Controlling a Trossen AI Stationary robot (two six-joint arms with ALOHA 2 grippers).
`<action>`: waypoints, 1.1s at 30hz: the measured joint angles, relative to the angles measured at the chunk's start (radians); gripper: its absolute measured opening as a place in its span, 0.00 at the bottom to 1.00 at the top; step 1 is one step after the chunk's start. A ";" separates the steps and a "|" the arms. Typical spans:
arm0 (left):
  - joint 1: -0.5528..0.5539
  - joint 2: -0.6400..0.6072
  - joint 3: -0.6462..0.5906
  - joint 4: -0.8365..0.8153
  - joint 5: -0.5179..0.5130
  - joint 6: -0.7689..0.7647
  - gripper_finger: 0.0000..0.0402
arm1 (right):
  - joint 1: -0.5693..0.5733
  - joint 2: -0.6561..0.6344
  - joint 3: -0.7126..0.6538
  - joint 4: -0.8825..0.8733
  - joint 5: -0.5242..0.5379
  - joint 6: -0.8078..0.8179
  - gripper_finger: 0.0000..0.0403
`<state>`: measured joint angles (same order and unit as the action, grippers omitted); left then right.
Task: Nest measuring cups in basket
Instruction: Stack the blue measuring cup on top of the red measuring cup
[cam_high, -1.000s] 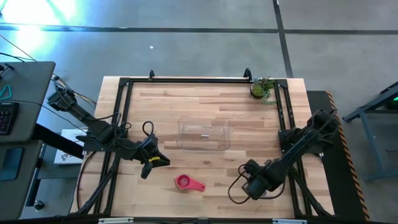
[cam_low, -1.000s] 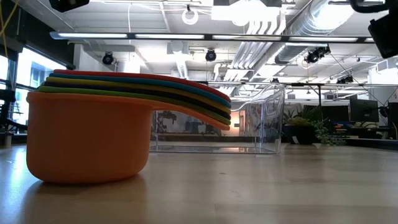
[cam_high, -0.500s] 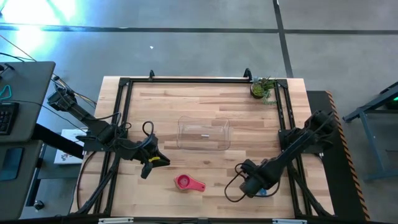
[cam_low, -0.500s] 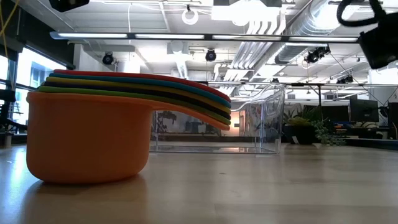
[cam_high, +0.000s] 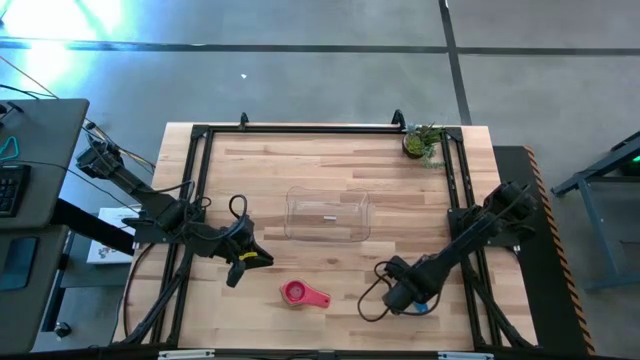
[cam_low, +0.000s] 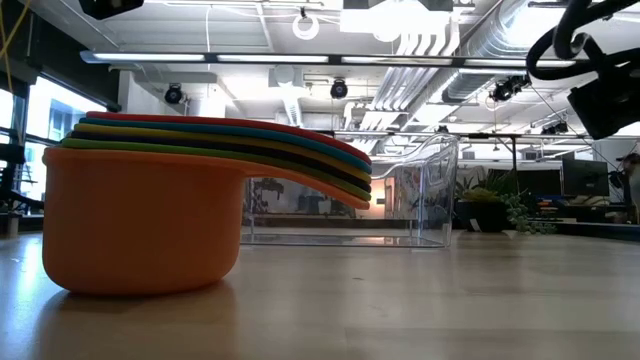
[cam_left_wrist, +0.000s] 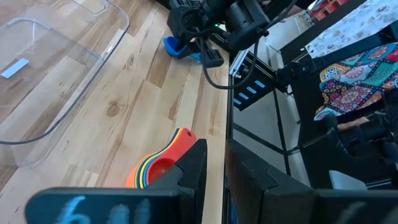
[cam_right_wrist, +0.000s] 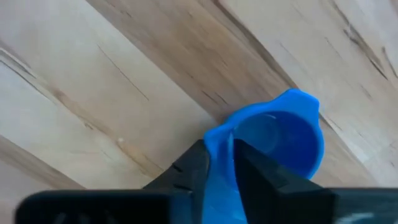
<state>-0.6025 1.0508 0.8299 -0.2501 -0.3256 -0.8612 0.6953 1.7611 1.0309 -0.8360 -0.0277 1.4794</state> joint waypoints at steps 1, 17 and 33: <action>0.000 0.000 0.000 0.000 0.000 0.000 0.13 | -0.002 0.000 0.000 0.000 0.000 0.000 0.15; 0.000 0.000 0.000 -0.001 0.000 -0.027 0.13 | -0.002 -0.001 0.049 0.005 0.033 0.009 0.01; -0.024 0.000 0.000 -0.134 0.082 -0.182 0.13 | -0.001 0.000 0.259 0.004 0.238 -0.074 0.01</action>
<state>-0.6266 1.0508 0.8299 -0.3840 -0.2440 -1.0428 0.6941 1.7607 1.2900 -0.8324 0.2106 1.4052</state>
